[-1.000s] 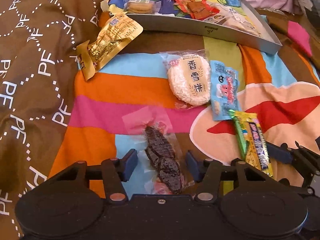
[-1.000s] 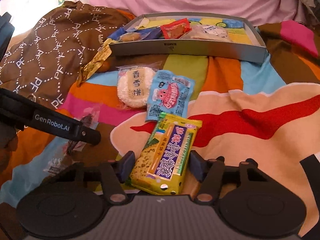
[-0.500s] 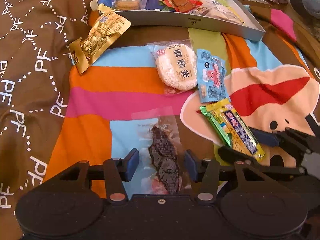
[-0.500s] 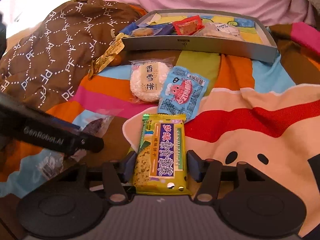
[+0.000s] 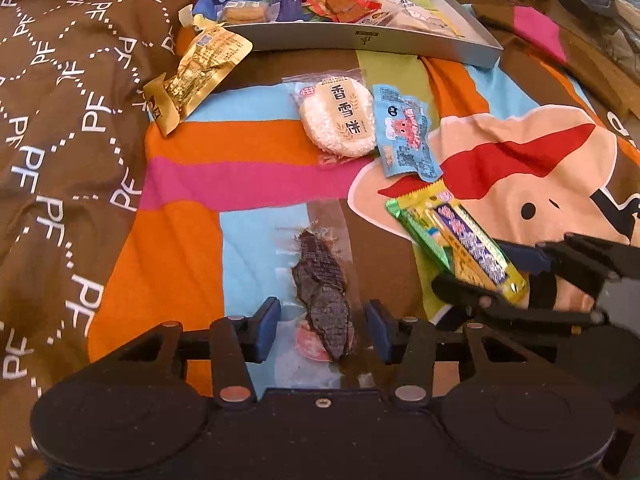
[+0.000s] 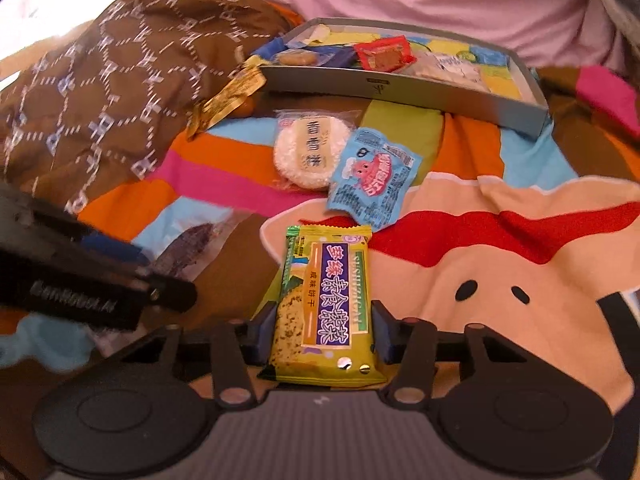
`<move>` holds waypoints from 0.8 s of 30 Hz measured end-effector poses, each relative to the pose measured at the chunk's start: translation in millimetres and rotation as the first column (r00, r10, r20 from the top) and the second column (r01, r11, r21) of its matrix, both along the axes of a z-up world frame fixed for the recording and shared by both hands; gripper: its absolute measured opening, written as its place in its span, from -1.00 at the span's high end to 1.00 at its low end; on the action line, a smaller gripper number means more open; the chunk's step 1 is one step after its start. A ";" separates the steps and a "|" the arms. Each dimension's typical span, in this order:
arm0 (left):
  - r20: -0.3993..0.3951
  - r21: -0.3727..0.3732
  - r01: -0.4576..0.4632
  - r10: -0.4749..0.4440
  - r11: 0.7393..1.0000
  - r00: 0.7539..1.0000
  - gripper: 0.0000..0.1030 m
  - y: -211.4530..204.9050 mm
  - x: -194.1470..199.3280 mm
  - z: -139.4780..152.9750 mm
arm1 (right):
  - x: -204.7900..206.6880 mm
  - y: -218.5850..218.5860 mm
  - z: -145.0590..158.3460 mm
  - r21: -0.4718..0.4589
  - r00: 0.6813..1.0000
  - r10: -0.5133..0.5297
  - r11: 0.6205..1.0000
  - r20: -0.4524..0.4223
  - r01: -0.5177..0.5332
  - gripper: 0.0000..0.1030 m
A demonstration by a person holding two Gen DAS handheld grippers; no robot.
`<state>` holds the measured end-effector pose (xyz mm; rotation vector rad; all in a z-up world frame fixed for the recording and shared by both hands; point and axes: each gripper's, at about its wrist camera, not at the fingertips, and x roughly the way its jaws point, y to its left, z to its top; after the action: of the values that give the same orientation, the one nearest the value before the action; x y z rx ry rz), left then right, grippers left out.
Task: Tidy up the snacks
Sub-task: 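Lift and carry the snack bar with the right tool while the left carries the meat packet to the tray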
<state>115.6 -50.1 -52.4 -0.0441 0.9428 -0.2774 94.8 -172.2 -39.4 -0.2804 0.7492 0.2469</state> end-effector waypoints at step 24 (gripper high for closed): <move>0.172 -0.078 -0.062 0.075 0.995 0.982 0.10 0.3 -37.0 39.7 | -83.4 17.5 24.9 -0.249 0.960 -0.006 0.965 0.280 0.079 -0.02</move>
<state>78.7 -49.7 -12.7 -0.1170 0.7547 -0.2478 11.4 -154.8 -14.5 -0.5349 0.5071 0.0645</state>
